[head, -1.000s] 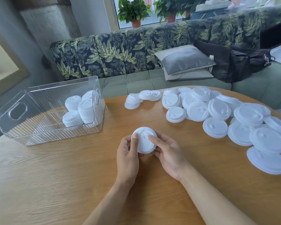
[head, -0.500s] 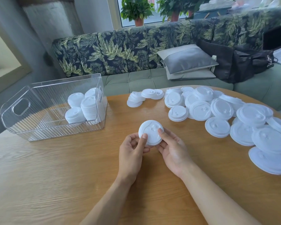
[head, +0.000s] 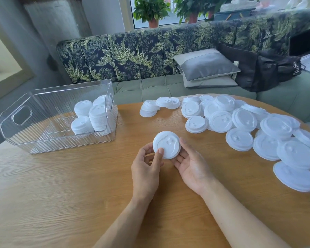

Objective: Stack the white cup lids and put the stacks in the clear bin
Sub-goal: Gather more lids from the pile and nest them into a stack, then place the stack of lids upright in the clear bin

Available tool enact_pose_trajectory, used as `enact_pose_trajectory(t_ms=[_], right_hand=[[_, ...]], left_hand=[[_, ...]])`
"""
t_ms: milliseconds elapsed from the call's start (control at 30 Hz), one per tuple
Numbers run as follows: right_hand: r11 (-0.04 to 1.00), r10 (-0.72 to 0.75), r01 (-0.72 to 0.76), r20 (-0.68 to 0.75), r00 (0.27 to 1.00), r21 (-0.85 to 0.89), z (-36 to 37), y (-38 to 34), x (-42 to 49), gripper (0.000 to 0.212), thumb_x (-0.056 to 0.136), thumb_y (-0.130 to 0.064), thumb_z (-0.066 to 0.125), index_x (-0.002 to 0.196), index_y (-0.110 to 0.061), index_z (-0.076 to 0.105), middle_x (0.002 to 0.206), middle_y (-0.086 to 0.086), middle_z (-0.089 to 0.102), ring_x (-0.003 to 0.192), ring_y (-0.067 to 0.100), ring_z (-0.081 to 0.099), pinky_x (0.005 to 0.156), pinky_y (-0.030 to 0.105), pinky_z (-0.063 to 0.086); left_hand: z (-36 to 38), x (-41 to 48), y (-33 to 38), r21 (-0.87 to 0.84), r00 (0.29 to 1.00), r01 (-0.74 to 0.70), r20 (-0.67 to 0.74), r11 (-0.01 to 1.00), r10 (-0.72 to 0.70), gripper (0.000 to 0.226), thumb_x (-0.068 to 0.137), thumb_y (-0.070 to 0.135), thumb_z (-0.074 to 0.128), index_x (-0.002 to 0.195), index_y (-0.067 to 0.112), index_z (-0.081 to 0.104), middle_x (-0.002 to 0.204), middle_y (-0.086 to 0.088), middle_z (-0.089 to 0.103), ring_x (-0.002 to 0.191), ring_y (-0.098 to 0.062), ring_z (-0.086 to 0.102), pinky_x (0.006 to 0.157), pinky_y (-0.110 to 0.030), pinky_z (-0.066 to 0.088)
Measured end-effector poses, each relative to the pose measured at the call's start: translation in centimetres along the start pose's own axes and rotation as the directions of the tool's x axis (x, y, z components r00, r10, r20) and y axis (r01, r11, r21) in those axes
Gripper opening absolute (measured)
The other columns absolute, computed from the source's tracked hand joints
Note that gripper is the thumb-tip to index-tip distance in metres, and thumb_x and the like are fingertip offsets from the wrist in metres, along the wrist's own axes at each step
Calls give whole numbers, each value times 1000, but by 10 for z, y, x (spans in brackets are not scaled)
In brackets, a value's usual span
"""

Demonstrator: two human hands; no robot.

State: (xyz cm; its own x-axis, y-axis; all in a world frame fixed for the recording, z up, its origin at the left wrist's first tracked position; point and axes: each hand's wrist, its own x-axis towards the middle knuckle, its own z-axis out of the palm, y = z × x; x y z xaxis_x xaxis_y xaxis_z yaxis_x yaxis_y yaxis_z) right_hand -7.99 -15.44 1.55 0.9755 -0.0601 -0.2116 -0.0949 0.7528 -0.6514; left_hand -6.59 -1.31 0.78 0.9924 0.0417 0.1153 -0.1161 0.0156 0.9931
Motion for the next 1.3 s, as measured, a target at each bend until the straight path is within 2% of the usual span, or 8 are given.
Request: enact_pose_trajectory(t_ms=[133, 333, 467, 700, 800, 1033, 1167, 1300], right_hand=[[999, -1, 1, -9, 1000, -32, 2, 0, -1, 47, 86, -23, 74, 129, -6, 65, 124, 15, 73, 109, 22, 72, 93, 32, 57], [997, 46, -46, 7, 999, -57, 7, 3, -6, 40, 81, -13, 78, 116, -4, 63, 97, 10, 71, 83, 15, 70, 83, 27, 53], [979, 112, -92, 102, 988, -182, 16, 12, -14, 64, 83, -14, 80, 138, 8, 57, 126, 31, 65, 116, 31, 59, 110, 45, 38], [946, 158, -132, 68, 985, -296, 60, 41, -12, 30, 86, -31, 74, 109, -11, 72, 100, 10, 70, 92, 20, 62, 84, 34, 42], [926, 182, -140, 90, 979, -350, 82, 59, -9, 33, 84, -33, 75, 108, -13, 68, 92, 7, 69, 77, 15, 63, 71, 27, 44], [916, 224, -161, 135, 965, -367, 121, 103, -3, 45, 77, -35, 80, 112, -9, 68, 92, 9, 70, 76, 15, 63, 66, 27, 44], [939, 242, -185, 176, 954, -290, 135, 119, 2, 48, 79, -28, 77, 120, -4, 69, 96, 9, 72, 76, 13, 65, 75, 28, 46], [959, 242, -201, 209, 948, -199, 141, 128, 8, 42, 83, -16, 75, 119, 4, 71, 87, 9, 70, 69, 11, 64, 66, 23, 55]], left_hand=[[1, -4, -2, 172, 992, -124, -14, 977, 128, 30, 98, 33, 71, 127, 35, 62, 123, 9, 73, 101, -6, 72, 83, -20, 57], [-6, -15, -5, 414, 933, -361, 168, 836, 319, 70, 89, 51, 71, 151, 33, 45, 163, 12, 33, 146, 8, 32, 102, -2, 35], [-21, -18, -3, 436, 931, -364, 183, 823, 315, 72, 86, 57, 71, 150, 36, 47, 155, 11, 41, 145, 6, 35, 100, 3, 28], [-85, -13, 3, 463, 931, -365, 178, 807, 319, 69, 78, 47, 80, 136, 36, 45, 155, 16, 41, 143, 4, 40, 99, 1, 31], [-117, -6, 12, 527, 931, -364, 173, 768, 322, 63, 74, 56, 76, 123, 41, 41, 148, 27, 41, 135, 10, 43, 91, 1, 36], [-179, 2, 23, 715, 924, -352, 163, 604, 345, 64, 70, 67, 77, 114, 35, 42, 139, 26, 44, 120, 4, 51, 81, -18, 45], [-196, 8, 25, 730, 931, -310, 104, 609, 349, 62, 73, 60, 82, 116, 39, 43, 124, 27, 46, 111, 3, 52, 71, -7, 39], [-201, 13, 26, 634, 942, -298, 73, 714, 328, 60, 73, 61, 81, 117, 44, 45, 124, 27, 50, 114, 8, 52, 81, -4, 41]])
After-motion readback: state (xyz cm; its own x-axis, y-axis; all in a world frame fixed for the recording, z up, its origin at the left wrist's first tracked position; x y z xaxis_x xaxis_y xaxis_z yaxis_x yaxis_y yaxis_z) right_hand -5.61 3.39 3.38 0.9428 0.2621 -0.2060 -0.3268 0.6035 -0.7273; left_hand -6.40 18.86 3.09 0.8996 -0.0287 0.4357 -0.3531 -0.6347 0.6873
